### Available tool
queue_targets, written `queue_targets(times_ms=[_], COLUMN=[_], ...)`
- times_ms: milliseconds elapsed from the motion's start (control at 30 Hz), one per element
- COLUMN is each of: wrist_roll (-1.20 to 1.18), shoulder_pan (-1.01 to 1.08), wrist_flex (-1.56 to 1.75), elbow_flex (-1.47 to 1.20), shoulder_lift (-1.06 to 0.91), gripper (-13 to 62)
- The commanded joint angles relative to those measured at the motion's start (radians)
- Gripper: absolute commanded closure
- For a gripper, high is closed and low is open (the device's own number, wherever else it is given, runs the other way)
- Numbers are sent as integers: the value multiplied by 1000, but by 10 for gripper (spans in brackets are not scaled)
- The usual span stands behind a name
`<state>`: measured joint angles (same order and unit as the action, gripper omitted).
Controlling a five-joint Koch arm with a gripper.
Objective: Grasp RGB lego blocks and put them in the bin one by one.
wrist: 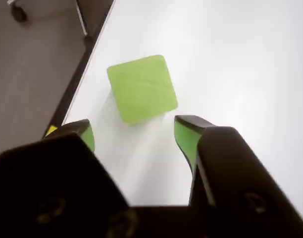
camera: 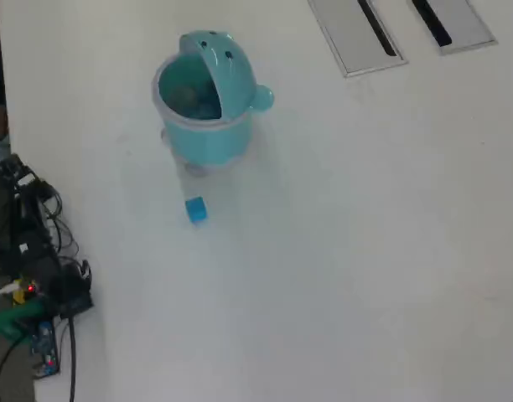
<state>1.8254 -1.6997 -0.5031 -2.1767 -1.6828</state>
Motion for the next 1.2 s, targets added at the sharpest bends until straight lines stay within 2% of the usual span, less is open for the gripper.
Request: queue_targets(times_ms=[0,1167], wrist_roll=[0,-12], shoulder_pan=[-6,5], wrist_flex=[41,167], elbow_flex=[86,160], shoulder_lift=[-3,176], gripper=[194,204])
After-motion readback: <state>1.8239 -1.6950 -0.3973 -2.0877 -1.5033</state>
